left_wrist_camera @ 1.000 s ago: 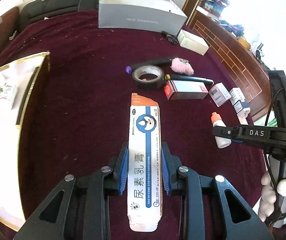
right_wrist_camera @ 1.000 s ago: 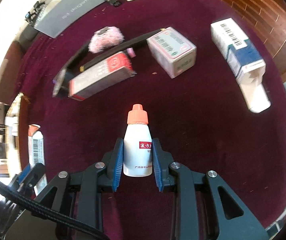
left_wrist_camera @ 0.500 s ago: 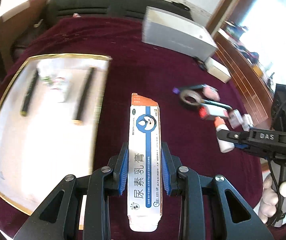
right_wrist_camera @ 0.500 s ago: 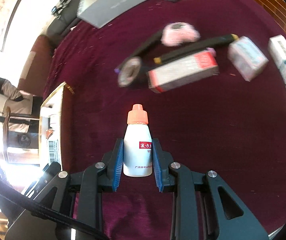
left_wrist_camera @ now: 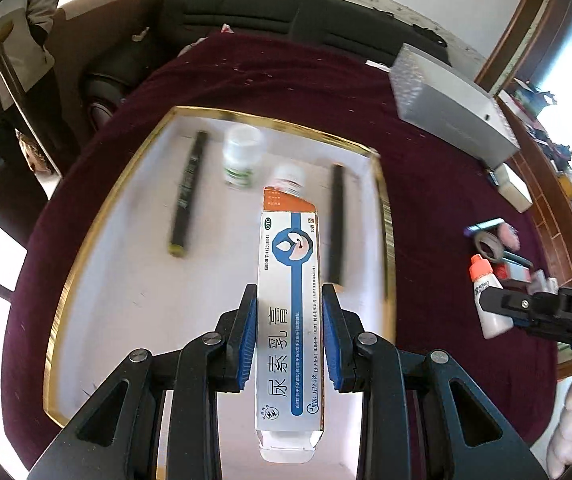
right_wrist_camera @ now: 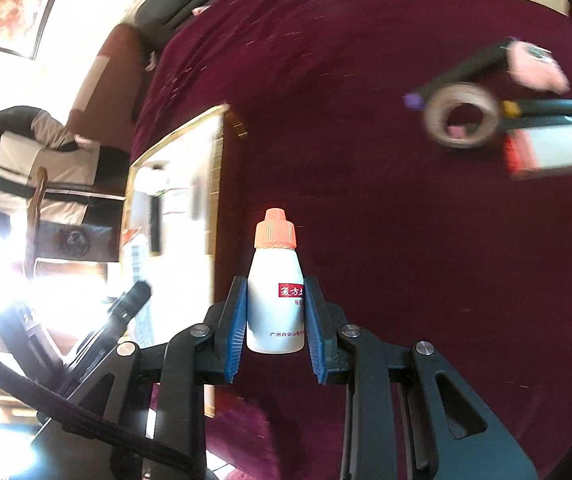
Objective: Organize objects
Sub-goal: 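Carry the ointment box and dropper bottle into the tray and open both grippers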
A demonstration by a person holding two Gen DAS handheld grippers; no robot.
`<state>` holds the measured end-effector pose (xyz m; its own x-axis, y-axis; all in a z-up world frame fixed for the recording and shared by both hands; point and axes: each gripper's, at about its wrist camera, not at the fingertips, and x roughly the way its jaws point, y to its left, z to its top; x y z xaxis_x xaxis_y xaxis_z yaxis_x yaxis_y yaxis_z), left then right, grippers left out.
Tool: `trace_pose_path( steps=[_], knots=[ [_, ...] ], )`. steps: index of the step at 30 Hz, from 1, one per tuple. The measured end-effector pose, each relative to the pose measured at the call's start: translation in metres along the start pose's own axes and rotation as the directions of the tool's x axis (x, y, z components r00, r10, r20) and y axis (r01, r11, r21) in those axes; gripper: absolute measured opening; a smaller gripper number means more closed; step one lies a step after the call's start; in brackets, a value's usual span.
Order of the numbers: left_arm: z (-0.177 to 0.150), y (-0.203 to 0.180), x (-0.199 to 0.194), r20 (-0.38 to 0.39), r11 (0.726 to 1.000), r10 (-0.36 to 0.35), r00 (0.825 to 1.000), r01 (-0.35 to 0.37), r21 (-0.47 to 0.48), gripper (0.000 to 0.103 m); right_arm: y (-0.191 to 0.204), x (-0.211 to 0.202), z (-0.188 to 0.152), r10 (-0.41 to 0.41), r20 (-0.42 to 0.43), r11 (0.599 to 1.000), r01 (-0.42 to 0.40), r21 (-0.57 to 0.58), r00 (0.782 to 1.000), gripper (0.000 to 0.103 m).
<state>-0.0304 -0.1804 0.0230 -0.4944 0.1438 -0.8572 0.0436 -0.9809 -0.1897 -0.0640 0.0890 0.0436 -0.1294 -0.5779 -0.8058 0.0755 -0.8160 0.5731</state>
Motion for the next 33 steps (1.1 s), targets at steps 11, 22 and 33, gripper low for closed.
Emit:
trace_pose_path(
  steps=[11, 22, 33],
  knots=[
    [0.024, 0.037, 0.039, -0.044, 0.999, 0.035, 0.998, -0.034, 0.031, 0.025, 0.070, 0.068, 0.002, 0.032, -0.084, 0.998, -0.037, -0.055, 0.996, 0.025],
    [0.031, 0.044, 0.059, -0.070, 0.996, 0.048, 0.996, -0.043, 0.072, 0.025, 0.087, 0.094, 0.000, -0.015, -0.109, 0.997, 0.007, -0.080, 0.994, 0.025],
    [0.040, 0.045, 0.077, -0.083, 0.995, 0.058, 0.995, -0.051, 0.084, 0.025, 0.096, 0.116, 0.004, -0.060, -0.123, 0.995, 0.050, -0.087, 0.991, 0.025]
  ],
)
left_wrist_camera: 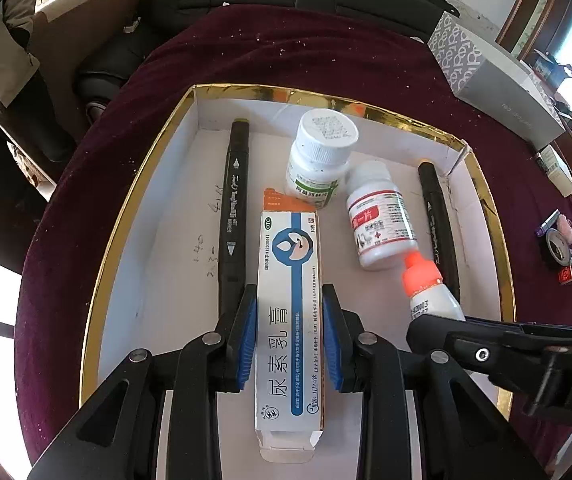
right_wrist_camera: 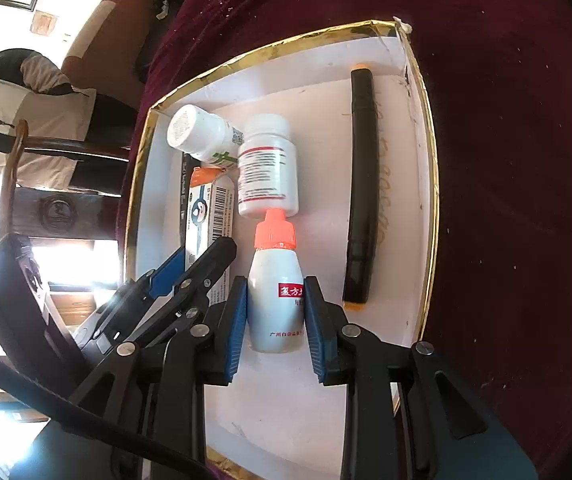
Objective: Organize objects
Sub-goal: 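Carry the ointment box and dropper bottle into the tray and open both grippers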
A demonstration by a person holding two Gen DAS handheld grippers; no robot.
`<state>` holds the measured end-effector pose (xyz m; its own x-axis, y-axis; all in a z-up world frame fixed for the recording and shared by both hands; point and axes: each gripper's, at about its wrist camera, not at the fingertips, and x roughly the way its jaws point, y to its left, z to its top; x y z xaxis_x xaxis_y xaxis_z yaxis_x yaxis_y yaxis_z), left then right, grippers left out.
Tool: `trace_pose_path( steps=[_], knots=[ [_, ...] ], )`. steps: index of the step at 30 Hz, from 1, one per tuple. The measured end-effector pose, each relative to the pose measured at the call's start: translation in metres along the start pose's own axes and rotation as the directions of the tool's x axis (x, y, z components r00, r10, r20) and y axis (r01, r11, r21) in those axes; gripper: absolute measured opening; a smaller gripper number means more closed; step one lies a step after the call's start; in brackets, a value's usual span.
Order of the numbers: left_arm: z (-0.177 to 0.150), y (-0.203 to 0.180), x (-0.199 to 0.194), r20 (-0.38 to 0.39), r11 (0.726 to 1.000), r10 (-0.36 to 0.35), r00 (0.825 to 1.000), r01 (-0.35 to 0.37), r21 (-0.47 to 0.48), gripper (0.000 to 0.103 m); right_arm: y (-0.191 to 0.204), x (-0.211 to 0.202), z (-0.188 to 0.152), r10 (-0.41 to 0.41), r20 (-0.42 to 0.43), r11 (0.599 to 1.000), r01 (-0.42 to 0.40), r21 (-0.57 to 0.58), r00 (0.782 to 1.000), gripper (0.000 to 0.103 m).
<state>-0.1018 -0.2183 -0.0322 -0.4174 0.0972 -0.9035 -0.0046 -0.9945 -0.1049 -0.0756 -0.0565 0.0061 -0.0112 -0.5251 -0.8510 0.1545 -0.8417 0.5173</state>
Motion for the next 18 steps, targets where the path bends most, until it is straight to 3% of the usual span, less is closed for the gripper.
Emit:
trace_pose_path(
  steps=[18],
  knots=[
    [0.0040, 0.0037, -0.0069, -0.008, 1.000, 0.016, 1.000, -0.016, -0.017, 0.029, 0.0002, 0.0014, 0.0005, -0.023, 0.013, 0.999, 0.023, -0.028, 1.000, 0.026]
  ],
)
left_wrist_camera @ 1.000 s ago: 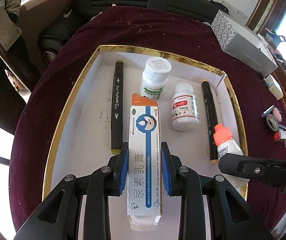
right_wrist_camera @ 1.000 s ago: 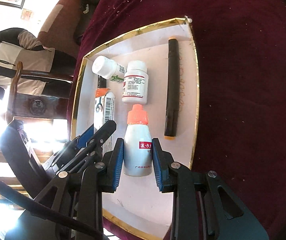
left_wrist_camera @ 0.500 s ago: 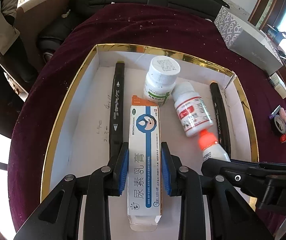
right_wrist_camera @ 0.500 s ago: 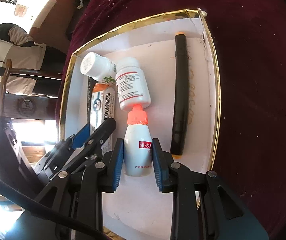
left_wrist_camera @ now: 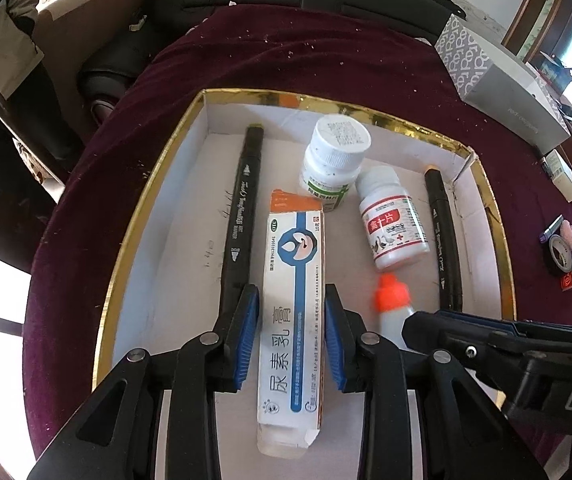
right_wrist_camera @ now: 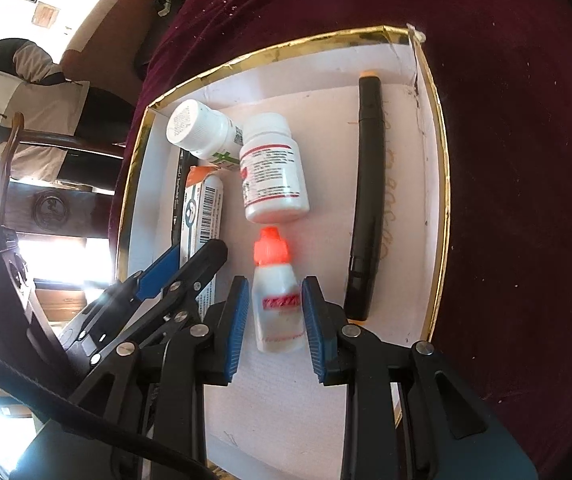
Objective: Organize objects
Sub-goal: 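Carry the ointment box and dropper bottle into the tray and open both grippers, then withdraw both open grippers from the tray toward the items on the cloth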
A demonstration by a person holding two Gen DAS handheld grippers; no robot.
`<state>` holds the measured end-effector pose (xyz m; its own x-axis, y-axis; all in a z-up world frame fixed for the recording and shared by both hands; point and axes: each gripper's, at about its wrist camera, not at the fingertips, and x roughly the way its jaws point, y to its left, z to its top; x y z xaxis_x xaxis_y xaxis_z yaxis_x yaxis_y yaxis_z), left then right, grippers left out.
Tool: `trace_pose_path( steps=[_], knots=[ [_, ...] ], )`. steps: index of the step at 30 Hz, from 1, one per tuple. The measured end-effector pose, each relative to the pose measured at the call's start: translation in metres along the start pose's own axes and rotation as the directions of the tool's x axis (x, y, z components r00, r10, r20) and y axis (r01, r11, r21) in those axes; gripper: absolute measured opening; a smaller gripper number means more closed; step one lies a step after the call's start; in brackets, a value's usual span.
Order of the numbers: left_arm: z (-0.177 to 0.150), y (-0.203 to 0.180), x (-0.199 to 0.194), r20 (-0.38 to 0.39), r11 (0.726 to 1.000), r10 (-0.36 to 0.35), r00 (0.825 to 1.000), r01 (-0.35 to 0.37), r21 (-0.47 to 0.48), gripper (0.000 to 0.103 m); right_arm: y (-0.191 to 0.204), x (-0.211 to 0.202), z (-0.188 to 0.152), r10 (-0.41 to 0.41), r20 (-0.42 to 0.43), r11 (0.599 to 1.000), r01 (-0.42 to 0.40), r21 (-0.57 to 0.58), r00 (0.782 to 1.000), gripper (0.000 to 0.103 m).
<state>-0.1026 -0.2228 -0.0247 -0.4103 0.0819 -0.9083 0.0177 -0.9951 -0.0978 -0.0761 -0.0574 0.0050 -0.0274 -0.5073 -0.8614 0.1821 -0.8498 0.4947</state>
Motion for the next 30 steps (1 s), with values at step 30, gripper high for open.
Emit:
trace_pose_path(
  steps=[30],
  knots=[
    [-0.036, -0.134, -0.100, 0.064, 0.994, -0.076, 0.995, 0.070, 0.085, 0.048, -0.194, -0.171, -0.052, -0.111, 0.234, 0.975, 0.060, 0.212, 0.966, 0.047]
  ],
)
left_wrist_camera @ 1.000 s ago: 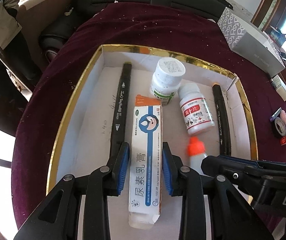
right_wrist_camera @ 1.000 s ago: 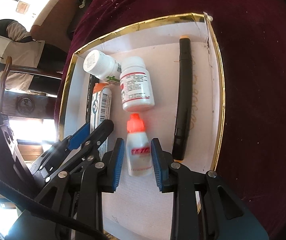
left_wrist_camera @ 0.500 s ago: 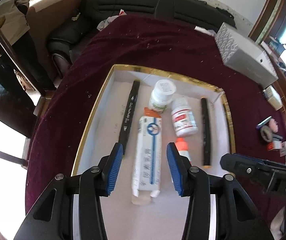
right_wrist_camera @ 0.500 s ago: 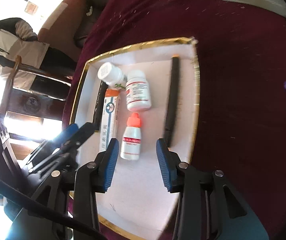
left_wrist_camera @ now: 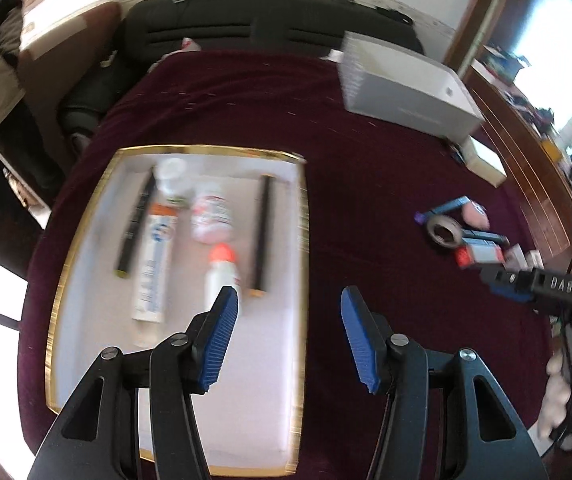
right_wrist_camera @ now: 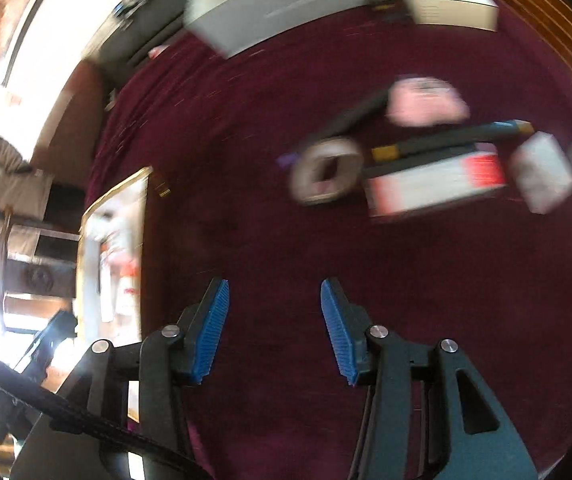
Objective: Organize objects
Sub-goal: 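Withdraw both open grippers from the tray toward the items on the cloth, then grasp the small white red-bordered box with the right gripper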
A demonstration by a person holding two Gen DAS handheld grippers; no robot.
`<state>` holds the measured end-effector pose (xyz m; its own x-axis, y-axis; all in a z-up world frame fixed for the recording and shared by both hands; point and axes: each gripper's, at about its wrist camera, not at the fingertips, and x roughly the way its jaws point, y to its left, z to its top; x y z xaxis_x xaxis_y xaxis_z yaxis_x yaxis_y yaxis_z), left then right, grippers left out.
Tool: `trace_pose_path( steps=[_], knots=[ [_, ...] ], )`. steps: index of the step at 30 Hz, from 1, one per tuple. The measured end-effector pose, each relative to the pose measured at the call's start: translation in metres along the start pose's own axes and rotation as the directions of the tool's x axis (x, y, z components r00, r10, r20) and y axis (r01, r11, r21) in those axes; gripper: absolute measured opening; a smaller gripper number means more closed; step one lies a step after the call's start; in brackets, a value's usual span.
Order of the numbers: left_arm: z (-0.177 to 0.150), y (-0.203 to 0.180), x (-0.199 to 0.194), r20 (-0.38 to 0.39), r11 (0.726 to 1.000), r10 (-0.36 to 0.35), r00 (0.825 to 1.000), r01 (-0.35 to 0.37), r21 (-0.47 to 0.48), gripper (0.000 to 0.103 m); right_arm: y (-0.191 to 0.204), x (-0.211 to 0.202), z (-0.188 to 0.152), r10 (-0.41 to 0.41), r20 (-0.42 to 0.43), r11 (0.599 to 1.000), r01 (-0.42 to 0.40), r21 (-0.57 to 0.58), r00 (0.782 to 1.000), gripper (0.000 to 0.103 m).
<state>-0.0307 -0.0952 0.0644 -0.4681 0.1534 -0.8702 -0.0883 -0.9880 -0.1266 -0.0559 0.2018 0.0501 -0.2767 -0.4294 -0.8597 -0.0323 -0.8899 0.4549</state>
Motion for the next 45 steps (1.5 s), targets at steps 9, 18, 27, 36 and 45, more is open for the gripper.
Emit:
trace_pose_path(
  steps=[9, 18, 27, 36, 45],
  knots=[
    [-0.017, -0.076, 0.008, -0.039, 0.998, -0.014, 0.999, 0.017, 0.067, 0.048, -0.086, -0.048, 0.005, -0.054, 0.059, 0.998, 0.051, 0.049, 0.997, 0.057],
    [-0.051, -0.102, 0.034, -0.125, 0.998, -0.020, 0.992, 0.026, 0.052, 0.048, -0.118, -0.056, 0.010, -0.062, 0.054, 0.996, 0.058, 0.069, 0.997, 0.057],
    [-0.086, -0.105, 0.050, -0.180, 0.999, -0.031, 0.983, 0.037, 0.032, 0.048, -0.106, -0.034, 0.059, -0.066, 0.041, 0.997, 0.065, 0.030, 0.997, 0.058],
    [-0.094, -0.085, 0.048, -0.199, 0.999, -0.040, 0.979, 0.034, -0.030, 0.048, -0.107, 0.024, 0.085, -0.128, -0.014, 0.991, 0.128, 0.042, 0.992, 0.058],
    [-0.088, -0.072, 0.049, -0.189, 0.995, -0.075, 0.979, 0.060, -0.085, 0.048, -0.034, 0.045, 0.018, 0.163, -0.325, 0.969, -0.214, -0.127, 0.932, 0.058]
  ],
)
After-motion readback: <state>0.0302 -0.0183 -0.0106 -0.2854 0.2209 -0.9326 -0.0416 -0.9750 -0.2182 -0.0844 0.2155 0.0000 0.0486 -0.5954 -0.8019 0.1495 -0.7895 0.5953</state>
